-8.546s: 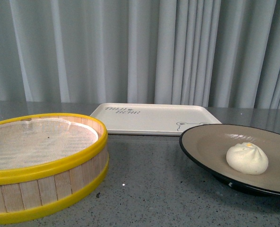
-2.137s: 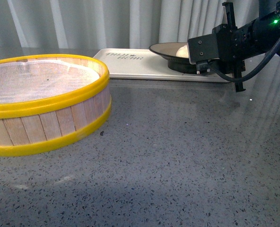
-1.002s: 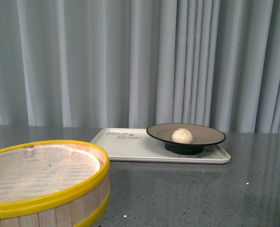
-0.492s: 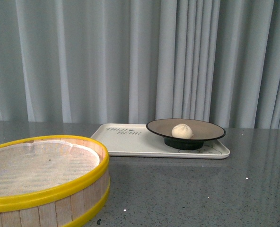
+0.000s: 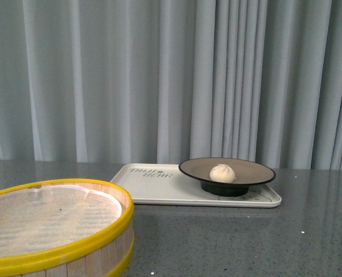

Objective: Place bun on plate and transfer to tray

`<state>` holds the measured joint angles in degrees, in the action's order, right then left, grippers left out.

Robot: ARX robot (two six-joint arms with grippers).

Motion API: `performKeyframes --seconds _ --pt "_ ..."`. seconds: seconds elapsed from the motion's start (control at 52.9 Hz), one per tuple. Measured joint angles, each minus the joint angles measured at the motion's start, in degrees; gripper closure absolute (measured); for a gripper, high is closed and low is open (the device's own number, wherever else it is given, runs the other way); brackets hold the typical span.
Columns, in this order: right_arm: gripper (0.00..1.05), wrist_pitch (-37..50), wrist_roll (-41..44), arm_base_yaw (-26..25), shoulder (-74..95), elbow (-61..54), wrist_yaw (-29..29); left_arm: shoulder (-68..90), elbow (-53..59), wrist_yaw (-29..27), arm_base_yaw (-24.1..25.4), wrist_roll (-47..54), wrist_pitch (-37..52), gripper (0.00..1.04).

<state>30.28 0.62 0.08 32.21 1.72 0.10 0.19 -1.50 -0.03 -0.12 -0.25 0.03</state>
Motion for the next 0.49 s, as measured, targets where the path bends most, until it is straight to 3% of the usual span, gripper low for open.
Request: performKeyframes --seconds 0.492 --pt "1.03 -11.7 0.0 0.0 -13.8 -1.4 0.0 0.0 0.0 0.0 0.0 0.0 0.0 0.07"
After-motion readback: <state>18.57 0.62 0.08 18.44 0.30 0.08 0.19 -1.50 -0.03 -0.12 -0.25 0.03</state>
